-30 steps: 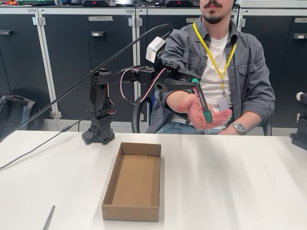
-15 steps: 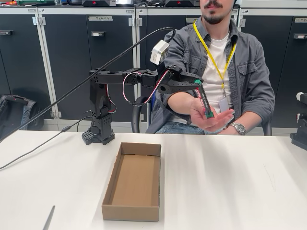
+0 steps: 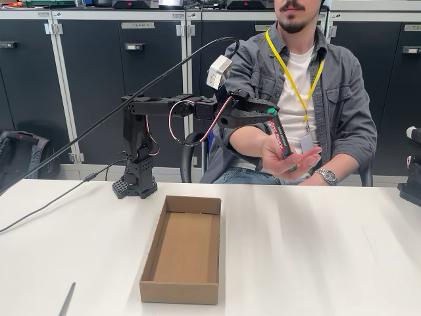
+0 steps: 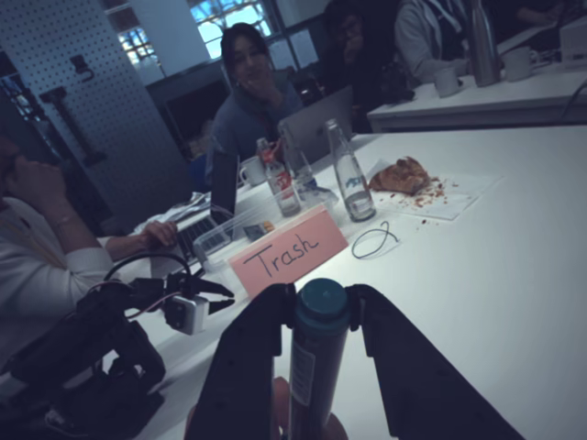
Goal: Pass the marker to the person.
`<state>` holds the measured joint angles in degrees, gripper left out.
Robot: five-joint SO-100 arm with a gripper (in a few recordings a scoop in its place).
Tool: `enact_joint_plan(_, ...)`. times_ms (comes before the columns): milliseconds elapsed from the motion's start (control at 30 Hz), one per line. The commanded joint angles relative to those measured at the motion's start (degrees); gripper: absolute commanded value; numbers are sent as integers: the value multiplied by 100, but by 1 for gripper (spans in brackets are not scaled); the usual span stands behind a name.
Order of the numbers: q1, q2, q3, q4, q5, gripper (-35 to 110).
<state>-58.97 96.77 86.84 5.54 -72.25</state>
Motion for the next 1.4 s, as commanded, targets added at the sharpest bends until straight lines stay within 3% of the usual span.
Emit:
enact_joint_plan(0, -123, 352, 0, -229, 53, 37)
enact_joint_plan(200, -105, 352, 132, -536, -9, 44)
enact_joint_plan(1367, -105, 360, 554, -1230, -9, 47)
